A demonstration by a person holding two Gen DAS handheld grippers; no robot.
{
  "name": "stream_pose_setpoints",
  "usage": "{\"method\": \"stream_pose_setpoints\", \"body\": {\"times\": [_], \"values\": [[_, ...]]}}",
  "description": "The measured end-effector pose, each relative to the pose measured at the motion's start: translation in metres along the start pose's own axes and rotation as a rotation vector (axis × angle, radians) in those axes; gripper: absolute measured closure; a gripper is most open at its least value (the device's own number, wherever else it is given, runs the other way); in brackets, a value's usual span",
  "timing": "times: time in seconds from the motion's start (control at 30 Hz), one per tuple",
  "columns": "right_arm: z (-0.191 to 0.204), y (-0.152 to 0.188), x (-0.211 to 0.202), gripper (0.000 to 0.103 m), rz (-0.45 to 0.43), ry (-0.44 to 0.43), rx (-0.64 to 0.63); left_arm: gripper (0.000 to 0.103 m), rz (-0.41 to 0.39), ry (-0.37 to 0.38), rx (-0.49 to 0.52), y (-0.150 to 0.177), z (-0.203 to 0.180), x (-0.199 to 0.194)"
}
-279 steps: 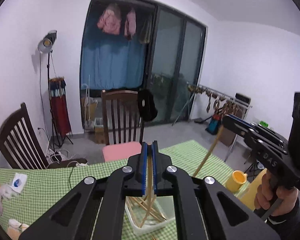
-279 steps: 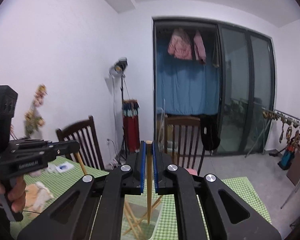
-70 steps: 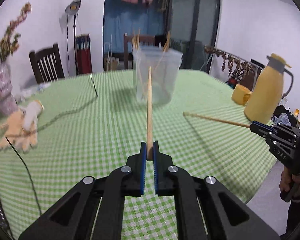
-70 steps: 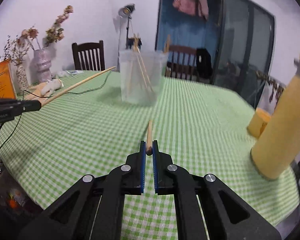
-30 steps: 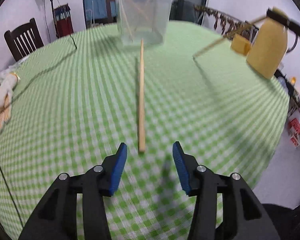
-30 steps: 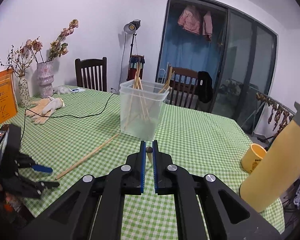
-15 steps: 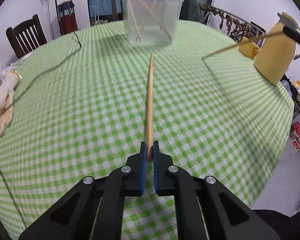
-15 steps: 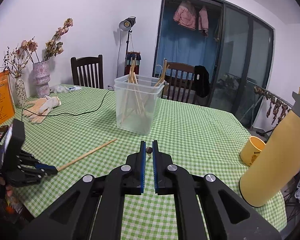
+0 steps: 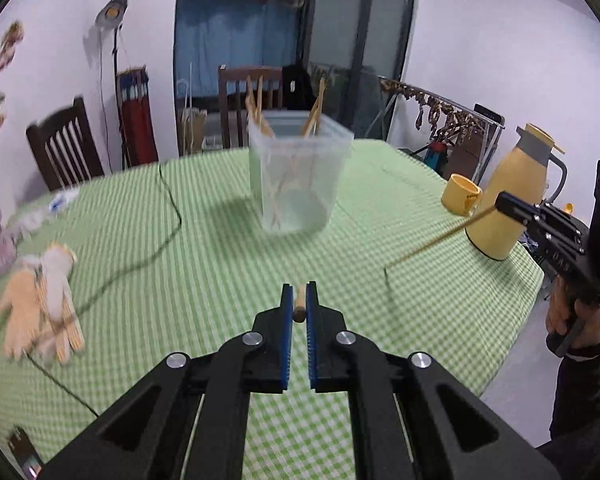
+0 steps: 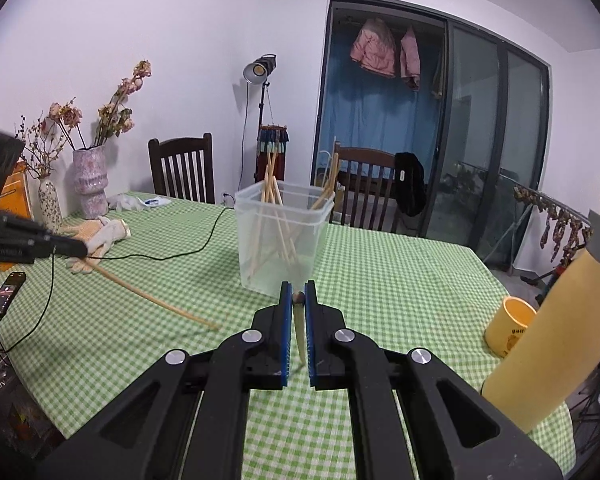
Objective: Organize utensils
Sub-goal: 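Lift both held sticks upright and carry them toward the clear container, then lower both held sticks into the clear container, then open both tools to release the sticks into the container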
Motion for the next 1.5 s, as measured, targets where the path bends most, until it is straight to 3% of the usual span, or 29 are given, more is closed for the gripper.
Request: {"method": "stream_pose_setpoints", "body": {"times": [0.2, 0.43, 0.57, 0.67, 0.9, 1.1, 1.27, 1.5], "values": [[0.000, -0.018, 0.017, 0.097, 0.003, -0.045, -0.009, 0.100, 0.011, 0.041, 0.063, -0.052, -0.011, 0.017], [-0.010, -0.040, 0.055, 0.096, 0.084, -0.130, 0.029, 0.100, 0.067, 0.073, 0.117, -0.103, -0.024, 0.065], [-0.012, -0.056, 0.064, 0.097, 0.108, -0.167, 0.050, 0.100, 0.035, 0.108, 0.153, -0.136, -0.036, 0.060], [-0.010, -0.085, 0.064, 0.097, 0.068, -0.164, 0.020, 0.100, -0.027, 0.116, 0.194, -0.171, -0.044, 0.037], [-0.018, -0.199, 0.071, 0.097, -0.058, -0.175, -0.003, 0.100, -0.174, 0.093, 0.208, -0.267, -0.043, -0.010], [-0.027, -0.267, 0.103, 0.097, -0.122, -0.151, 0.017, 0.100, -0.264, 0.039, 0.199, -0.335, -0.028, -0.012], [-0.025, -0.259, 0.158, 0.097, -0.069, -0.129, 0.021, 0.100, -0.218, 0.044, 0.160, -0.346, -0.003, 0.048], [-0.020, -0.194, 0.245, 0.097, 0.099, -0.099, -0.002, 0.100, -0.071, 0.008, 0.131, -0.315, 0.036, 0.160]]}}
Point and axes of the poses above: each gripper's, at about its wrist camera, not at the fingertips, and x roughly the way its jaws point, z to its left, y to its underside, the point moved 8 cm from there along x, roughly the way its jaws point, and after that the axes turned 6 degrees about y, right-handed, at the moved point
